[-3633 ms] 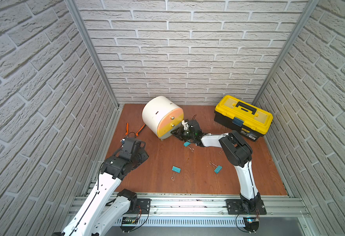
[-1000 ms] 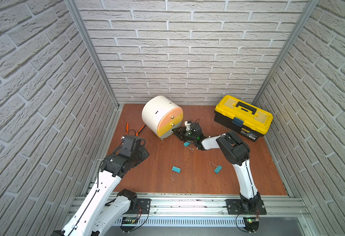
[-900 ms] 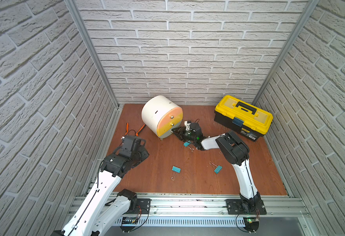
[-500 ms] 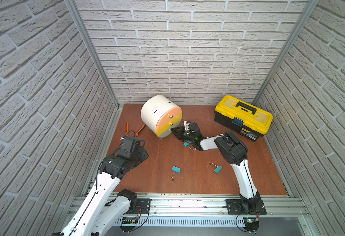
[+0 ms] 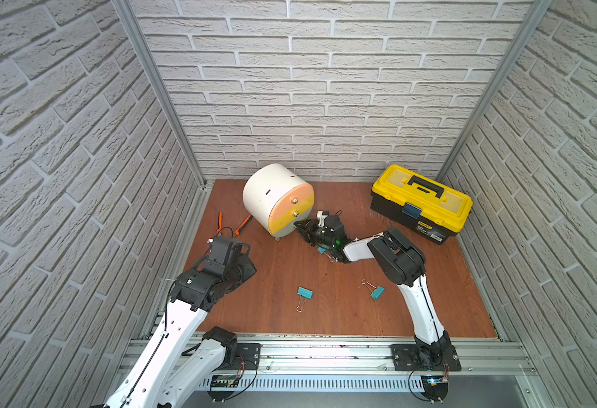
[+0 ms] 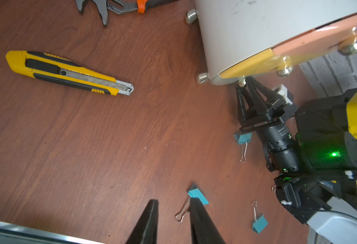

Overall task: Put the binder clips in the drawer according to color
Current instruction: Open the drawer in the storage box.

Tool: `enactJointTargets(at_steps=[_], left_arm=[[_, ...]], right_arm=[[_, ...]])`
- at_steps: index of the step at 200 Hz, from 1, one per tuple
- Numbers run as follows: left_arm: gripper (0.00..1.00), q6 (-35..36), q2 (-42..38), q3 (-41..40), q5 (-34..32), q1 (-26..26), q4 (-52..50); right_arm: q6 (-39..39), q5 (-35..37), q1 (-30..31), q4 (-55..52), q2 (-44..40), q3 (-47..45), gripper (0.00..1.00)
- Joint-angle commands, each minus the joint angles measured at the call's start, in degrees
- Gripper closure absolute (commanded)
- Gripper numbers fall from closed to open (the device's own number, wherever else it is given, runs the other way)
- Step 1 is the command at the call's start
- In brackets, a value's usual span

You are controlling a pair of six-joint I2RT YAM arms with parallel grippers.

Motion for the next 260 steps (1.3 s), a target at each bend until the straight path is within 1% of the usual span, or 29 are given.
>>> enactJointTargets(at_steps=[1,47,89,173,260], left_arm=[[0.7,0.7,-0.7,1.2,-0.5,0.3,-0.3],[0.7,0.7,-0.9,1.4,-0.7,0.3,-0.7],[0.7,0.6,-1.0,1.5,-0.8,0.3,-0.7],[0.7,0.5,-0.9,1.1,-0.6,0.3,0.5],[0.7,-0.2,-1.6,0.3,-0.7,0.2,1.7]], right_arm=[[1.9,2.4,0.3,3.9,2.0,1.8,0.73],[2.8,2.9,0.3,5.0,2.6,2.1,0.79],[2.8,2.5,0.3,6.4,1.7,0.3,0.8],[2.0,1.5,0.3,9.2,-2.9,-7.2,0.8],[0.3,0.0,-0.6,10.8,-9.9,-17.9,0.81]])
